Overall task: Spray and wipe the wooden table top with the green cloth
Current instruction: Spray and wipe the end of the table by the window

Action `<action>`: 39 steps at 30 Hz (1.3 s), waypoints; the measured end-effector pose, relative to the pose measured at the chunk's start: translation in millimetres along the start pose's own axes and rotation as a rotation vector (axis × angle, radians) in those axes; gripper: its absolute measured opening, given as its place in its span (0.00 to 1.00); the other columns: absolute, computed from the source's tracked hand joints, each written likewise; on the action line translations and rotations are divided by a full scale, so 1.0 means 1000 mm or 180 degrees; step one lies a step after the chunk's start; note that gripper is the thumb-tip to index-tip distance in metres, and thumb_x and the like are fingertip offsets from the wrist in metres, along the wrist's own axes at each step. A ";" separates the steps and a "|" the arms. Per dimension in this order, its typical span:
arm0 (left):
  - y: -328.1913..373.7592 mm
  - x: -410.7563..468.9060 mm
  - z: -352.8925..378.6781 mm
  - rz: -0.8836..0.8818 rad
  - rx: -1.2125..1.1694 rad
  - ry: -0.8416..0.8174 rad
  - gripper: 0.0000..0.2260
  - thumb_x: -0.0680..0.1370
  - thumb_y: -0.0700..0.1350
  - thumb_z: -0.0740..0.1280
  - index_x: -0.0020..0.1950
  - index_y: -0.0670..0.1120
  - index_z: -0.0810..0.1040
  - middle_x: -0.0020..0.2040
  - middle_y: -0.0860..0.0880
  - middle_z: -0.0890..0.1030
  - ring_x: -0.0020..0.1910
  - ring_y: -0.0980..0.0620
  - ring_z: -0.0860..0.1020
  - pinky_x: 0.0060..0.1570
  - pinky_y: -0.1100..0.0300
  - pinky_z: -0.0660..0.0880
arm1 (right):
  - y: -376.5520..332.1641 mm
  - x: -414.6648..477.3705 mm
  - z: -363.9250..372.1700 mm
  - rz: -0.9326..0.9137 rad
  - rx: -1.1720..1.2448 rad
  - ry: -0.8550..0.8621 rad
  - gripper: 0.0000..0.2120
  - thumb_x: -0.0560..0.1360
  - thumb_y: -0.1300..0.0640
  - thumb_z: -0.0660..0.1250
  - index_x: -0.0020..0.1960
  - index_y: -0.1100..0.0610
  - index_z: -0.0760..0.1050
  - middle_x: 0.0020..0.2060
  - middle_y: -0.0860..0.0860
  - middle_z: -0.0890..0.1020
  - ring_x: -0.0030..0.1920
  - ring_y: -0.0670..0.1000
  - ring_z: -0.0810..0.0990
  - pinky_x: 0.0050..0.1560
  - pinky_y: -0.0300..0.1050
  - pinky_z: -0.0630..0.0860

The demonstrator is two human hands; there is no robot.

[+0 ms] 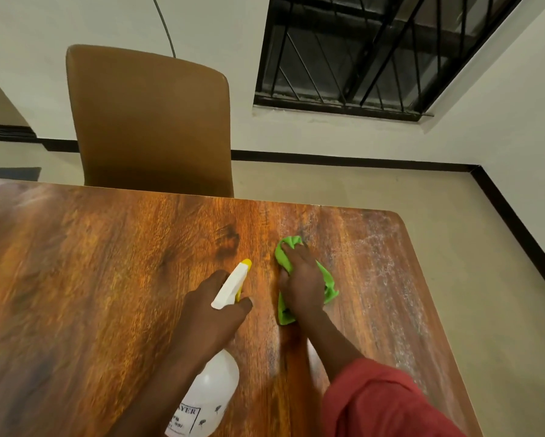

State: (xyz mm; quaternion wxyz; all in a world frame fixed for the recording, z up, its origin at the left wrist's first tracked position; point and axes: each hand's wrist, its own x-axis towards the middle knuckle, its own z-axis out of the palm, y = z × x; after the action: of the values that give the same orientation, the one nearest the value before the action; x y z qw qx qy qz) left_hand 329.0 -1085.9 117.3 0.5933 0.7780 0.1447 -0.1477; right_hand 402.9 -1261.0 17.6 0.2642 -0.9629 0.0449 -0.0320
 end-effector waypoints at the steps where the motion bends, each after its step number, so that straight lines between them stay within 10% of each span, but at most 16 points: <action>1: 0.003 0.001 0.000 -0.0008 -0.0015 -0.0006 0.15 0.72 0.48 0.73 0.56 0.52 0.74 0.41 0.42 0.77 0.34 0.46 0.74 0.31 0.60 0.71 | -0.006 -0.005 0.003 -0.0124 0.0007 -0.0049 0.25 0.70 0.60 0.69 0.67 0.53 0.74 0.67 0.55 0.74 0.68 0.56 0.71 0.66 0.50 0.68; 20: -0.001 0.013 0.009 -0.0061 0.0112 0.0172 0.20 0.73 0.45 0.73 0.64 0.51 0.75 0.52 0.44 0.80 0.42 0.45 0.78 0.38 0.58 0.72 | -0.003 -0.104 0.016 -0.0918 -0.0301 -0.0012 0.25 0.71 0.55 0.60 0.68 0.52 0.72 0.66 0.54 0.75 0.68 0.53 0.71 0.67 0.49 0.62; 31: -0.009 0.029 -0.010 -0.0046 -0.0105 0.0022 0.24 0.72 0.49 0.74 0.66 0.53 0.74 0.59 0.32 0.76 0.53 0.27 0.76 0.42 0.49 0.78 | 0.016 0.011 -0.013 0.0209 -0.0145 0.0179 0.26 0.73 0.62 0.63 0.70 0.55 0.70 0.70 0.55 0.69 0.71 0.56 0.65 0.70 0.51 0.64; 39: -0.001 0.032 -0.003 0.0002 -0.0131 0.0057 0.25 0.74 0.46 0.73 0.70 0.55 0.71 0.55 0.36 0.79 0.42 0.40 0.75 0.48 0.47 0.78 | 0.029 0.025 -0.013 -0.0188 -0.0270 0.0024 0.25 0.72 0.58 0.66 0.69 0.50 0.72 0.68 0.54 0.72 0.67 0.56 0.70 0.62 0.52 0.73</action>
State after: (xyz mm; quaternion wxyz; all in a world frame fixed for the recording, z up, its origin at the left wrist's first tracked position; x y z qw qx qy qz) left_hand 358.1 -1081.0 104.0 0.6079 0.7669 0.1528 -0.1375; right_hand 424.3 -1294.7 14.9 0.2218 -0.9740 0.0188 -0.0414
